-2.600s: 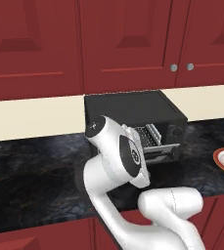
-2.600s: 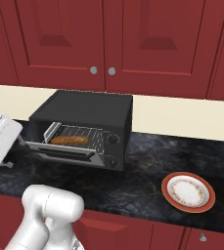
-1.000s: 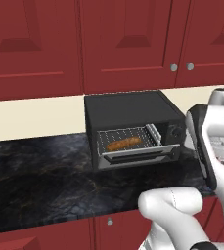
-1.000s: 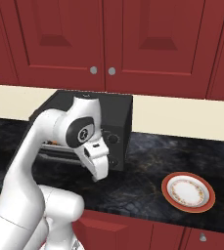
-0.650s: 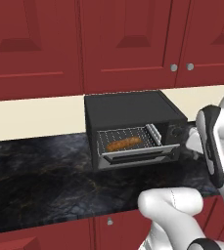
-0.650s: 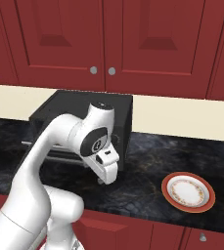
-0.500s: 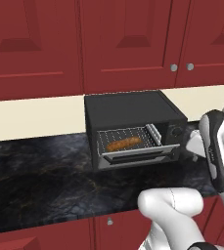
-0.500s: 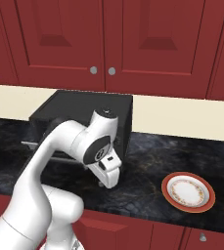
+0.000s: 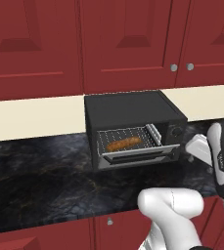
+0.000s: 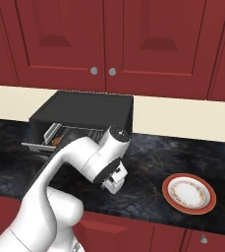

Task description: Pull the toaster oven rack outwards. Pick up the baguette from the plate and place it on the toaster oven rack. Close the toaster oven door fully and set the temperature to the lowest setting.

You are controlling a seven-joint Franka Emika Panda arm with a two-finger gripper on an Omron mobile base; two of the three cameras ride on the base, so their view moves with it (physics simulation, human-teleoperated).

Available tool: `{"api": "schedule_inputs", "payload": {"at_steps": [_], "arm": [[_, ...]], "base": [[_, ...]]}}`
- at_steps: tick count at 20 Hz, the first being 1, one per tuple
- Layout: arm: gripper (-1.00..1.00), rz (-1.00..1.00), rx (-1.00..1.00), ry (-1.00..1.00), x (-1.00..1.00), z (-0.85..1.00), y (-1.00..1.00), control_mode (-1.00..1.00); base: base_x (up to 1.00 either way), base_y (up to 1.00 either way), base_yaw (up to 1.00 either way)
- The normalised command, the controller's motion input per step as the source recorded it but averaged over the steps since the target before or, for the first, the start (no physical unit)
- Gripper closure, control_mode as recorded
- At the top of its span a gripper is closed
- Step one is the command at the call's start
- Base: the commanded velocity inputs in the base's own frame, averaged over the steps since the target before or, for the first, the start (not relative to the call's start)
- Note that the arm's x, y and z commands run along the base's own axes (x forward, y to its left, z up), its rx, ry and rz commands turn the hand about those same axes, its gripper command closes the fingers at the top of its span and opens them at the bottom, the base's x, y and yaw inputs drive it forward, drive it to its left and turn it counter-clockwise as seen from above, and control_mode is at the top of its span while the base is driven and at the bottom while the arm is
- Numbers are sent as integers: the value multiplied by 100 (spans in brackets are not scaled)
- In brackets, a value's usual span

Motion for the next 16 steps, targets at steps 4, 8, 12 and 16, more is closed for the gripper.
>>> {"api": "schedule_inputs", "payload": {"at_steps": [4,8,12,16], "arm": [[-100,8,12,-23,26,-14,0,-100],[-100,9,13,-11,26,-22,0,-100],[-100,13,16,-4,23,-18,0,-100],[-100,12,16,-4,20,-5,0,-100]], "base": [[0,0,0],[0,0,0],[0,0,0],[0,0,0]]}}
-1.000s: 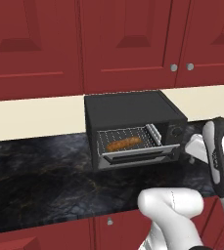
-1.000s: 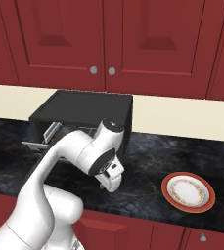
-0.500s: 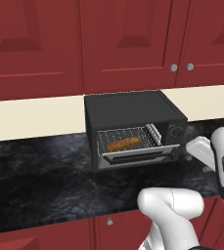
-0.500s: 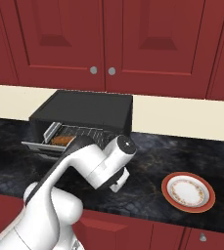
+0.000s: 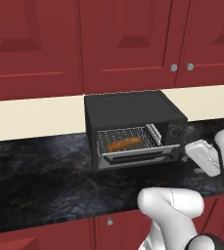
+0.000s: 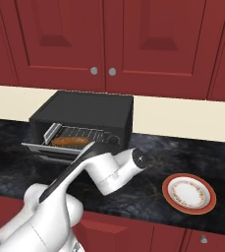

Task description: Pull the toaster oven rack outwards. Pick up the baguette from the plate and place it on the toaster oven rack. Close the toaster oven door fully and set the temperature to the lowest setting.

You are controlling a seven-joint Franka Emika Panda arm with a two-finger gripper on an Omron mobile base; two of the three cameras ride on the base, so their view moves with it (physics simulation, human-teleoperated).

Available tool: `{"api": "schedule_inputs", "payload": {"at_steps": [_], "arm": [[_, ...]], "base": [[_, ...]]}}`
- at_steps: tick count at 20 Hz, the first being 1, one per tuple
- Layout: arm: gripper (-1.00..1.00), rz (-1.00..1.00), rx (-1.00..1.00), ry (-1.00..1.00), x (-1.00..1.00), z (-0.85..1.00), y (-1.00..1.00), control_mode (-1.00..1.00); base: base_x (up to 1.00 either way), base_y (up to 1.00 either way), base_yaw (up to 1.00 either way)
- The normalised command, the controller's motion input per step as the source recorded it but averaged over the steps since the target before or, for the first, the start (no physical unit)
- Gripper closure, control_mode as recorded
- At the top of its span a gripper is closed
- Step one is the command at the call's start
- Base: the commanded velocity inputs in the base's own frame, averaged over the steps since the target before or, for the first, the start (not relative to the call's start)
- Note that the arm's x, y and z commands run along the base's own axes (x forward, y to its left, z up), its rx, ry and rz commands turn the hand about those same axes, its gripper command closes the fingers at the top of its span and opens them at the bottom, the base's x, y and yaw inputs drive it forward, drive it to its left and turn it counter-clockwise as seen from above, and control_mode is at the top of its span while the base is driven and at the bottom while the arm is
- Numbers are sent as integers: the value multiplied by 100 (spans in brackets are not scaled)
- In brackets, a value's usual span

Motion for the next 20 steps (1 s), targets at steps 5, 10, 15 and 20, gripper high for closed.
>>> {"api": "schedule_inputs", "payload": {"at_steps": [5,10,15,20], "arm": [[-100,6,9,-2,24,-9,7,-100],[-100,1,2,0,28,-11,32,-100],[-100,0,0,-2,16,-15,20,-100],[-100,-1,0,-1,8,-41,2,-100]], "base": [[0,0,0],[0,0,0],[0,0,0],[0,0,0]]}}
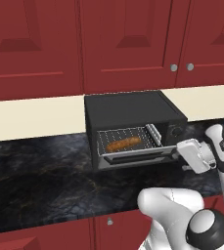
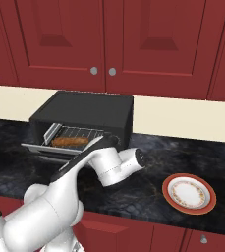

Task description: Pull the toaster oven rack outwards. Pick up the baguette from the plate and place it on the toaster oven rack. Close the toaster oven door fully and set the temperature to the lowest setting.

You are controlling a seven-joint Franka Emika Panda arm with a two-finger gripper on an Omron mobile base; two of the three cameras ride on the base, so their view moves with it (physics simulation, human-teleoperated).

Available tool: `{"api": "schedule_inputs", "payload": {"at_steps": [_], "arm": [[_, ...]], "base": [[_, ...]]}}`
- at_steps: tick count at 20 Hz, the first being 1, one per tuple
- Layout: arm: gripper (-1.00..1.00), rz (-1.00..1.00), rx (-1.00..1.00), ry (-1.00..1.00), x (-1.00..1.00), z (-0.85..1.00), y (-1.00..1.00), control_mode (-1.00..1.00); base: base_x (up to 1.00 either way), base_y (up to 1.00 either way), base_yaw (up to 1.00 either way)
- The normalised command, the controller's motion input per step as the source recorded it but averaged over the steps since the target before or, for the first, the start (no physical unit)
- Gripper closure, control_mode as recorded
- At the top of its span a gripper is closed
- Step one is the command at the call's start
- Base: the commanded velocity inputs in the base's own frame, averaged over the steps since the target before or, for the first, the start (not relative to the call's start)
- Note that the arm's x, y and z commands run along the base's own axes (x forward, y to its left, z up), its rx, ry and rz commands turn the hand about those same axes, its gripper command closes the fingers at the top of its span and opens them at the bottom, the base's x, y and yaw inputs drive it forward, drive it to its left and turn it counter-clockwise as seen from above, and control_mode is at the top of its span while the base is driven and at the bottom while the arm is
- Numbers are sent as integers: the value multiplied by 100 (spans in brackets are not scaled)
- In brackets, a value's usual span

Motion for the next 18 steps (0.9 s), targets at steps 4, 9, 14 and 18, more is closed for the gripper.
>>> {"api": "schedule_inputs", "payload": {"at_steps": [4,9,14,18], "arm": [[-100,0,0,0,27,-42,2,-100],[-100,-6,0,0,69,-36,18,-100],[-100,-14,-1,0,91,-39,31,-100],[-100,-20,-6,0,83,-46,32,-100]], "base": [[0,0,0],[0,0,0],[0,0,0],[0,0,0]]}}
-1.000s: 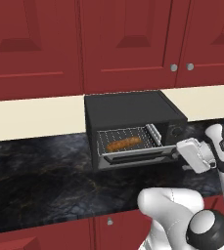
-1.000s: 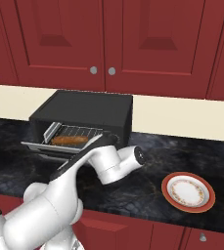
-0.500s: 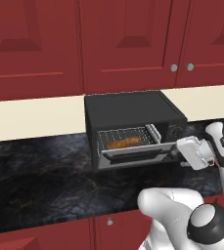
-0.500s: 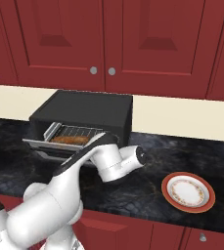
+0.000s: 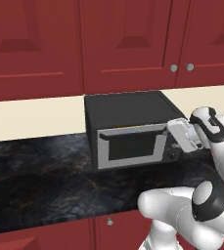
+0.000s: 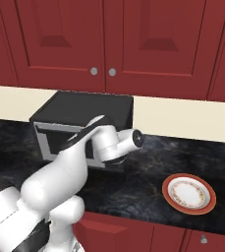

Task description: Pull the toaster oven rack outwards. Pick up the baguette from the plate and place it on the toaster oven rack. Close the toaster oven door fully and set the temperature to the lowest setting.

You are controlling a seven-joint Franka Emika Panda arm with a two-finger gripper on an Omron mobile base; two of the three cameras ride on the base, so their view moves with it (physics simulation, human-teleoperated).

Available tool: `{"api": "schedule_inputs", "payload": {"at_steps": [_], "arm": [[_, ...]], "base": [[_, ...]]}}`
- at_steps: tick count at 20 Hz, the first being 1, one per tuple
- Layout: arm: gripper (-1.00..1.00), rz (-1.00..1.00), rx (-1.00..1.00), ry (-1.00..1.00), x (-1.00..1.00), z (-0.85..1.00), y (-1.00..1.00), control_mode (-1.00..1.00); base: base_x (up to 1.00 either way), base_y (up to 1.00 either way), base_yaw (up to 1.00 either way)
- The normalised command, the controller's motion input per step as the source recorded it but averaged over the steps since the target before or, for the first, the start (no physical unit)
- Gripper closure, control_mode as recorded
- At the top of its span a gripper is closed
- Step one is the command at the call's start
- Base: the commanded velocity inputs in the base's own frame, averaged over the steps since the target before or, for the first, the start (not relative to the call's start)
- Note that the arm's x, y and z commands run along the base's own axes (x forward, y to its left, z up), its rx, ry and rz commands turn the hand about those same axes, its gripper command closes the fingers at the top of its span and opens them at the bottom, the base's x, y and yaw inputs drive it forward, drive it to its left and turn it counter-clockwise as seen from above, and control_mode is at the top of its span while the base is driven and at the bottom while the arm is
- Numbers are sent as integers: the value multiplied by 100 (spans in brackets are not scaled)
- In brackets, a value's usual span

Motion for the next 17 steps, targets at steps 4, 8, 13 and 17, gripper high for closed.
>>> {"api": "schedule_inputs", "payload": {"at_steps": [4,8,13,17], "arm": [[-100,-24,-10,0,62,-53,25,-100],[-100,-26,-5,0,53,-47,4,-100],[-100,-26,0,0,56,-44,-4,-100],[-100,-32,-1,0,35,-69,-24,-100]], "base": [[0,0,0],[0,0,0],[0,0,0],[0,0,0]]}}
